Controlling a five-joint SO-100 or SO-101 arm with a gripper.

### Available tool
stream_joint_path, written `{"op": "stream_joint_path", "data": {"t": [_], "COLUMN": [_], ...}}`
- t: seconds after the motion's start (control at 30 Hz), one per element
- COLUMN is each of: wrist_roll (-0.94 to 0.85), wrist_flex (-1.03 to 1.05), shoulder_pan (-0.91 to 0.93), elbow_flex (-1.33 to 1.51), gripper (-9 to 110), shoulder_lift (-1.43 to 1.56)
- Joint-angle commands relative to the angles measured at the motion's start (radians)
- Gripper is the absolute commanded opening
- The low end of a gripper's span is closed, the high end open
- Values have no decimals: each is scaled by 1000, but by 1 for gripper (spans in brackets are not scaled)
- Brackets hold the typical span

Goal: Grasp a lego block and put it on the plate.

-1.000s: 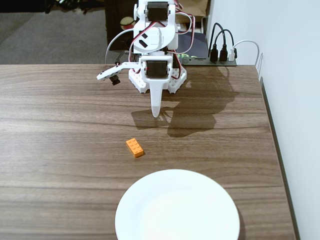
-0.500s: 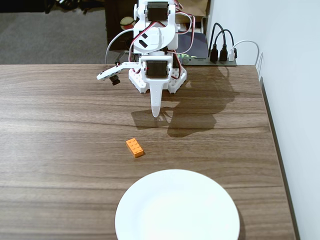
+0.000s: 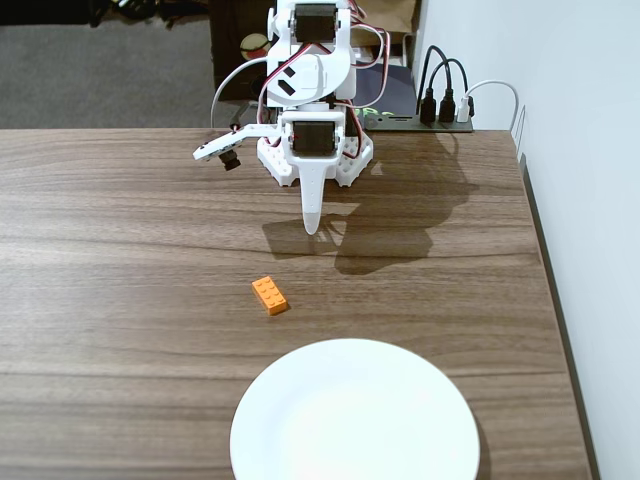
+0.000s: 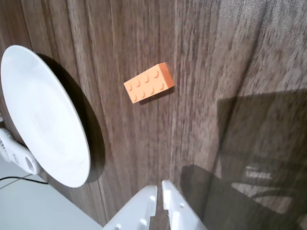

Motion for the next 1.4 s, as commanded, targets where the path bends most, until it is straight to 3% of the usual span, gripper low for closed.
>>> {"op": "stream_joint_path", "data": {"t": [0.0,0.5,0.93,1.07,1.37], "wrist_roll": [-8,3,-40,-176,-678], "wrist_flex": [3,-5,-130,-117,-147], "shoulder_pan": [-3,15,100,146,279], "elbow_flex": [-5,-6,-238,-328,-456], "gripper": [1,1,1,1,1], "shoulder_lift": [3,-2,-394,-529,-793]}}
